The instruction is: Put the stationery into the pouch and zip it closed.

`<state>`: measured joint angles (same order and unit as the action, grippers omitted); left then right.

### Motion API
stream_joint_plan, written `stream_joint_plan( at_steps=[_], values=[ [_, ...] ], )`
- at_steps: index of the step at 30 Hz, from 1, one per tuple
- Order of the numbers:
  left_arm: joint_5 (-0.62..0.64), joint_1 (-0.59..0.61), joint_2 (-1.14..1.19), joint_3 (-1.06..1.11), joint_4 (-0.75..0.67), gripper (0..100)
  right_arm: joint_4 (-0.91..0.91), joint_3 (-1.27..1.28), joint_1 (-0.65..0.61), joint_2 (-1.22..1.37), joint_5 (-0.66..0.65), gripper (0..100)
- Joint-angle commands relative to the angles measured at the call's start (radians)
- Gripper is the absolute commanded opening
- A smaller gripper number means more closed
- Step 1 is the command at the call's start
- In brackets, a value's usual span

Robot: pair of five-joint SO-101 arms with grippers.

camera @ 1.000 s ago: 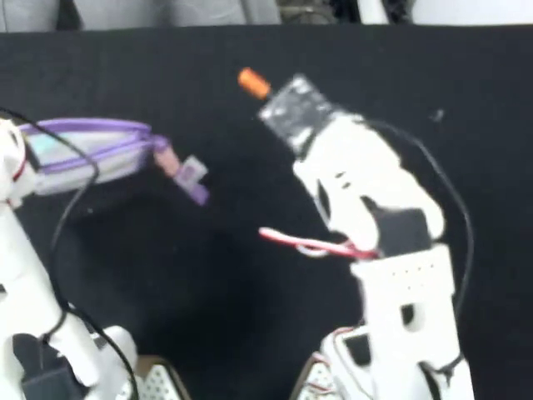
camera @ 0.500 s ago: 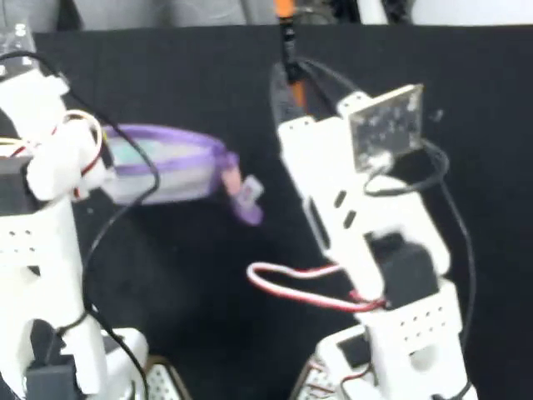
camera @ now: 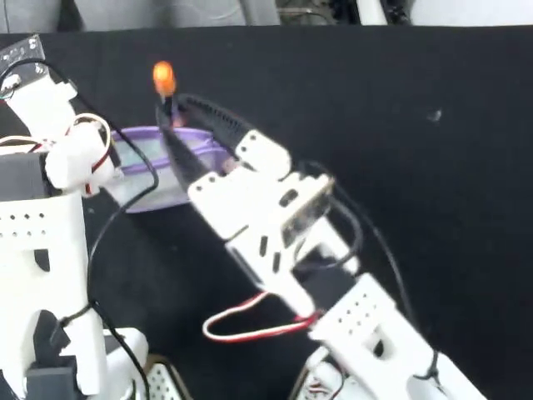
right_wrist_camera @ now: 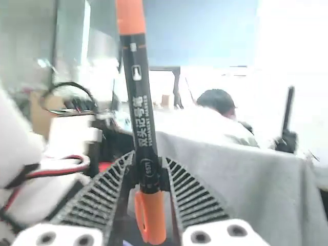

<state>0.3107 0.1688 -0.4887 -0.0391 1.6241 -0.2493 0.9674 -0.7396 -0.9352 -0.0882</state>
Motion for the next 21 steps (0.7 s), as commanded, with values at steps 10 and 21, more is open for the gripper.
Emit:
stream_joint_plan(
  at_steps=[10,21],
  values=[
    [0.015,-0.007,-0.006,0.002,-0.023,3,-0.153,0.11,-0.049,-0.007,0.008,1.1],
    [0.015,-0.007,-0.005,0.004,-0.023,3,-0.146,0.071,-0.051,-0.001,0.008,1.1]
  ],
)
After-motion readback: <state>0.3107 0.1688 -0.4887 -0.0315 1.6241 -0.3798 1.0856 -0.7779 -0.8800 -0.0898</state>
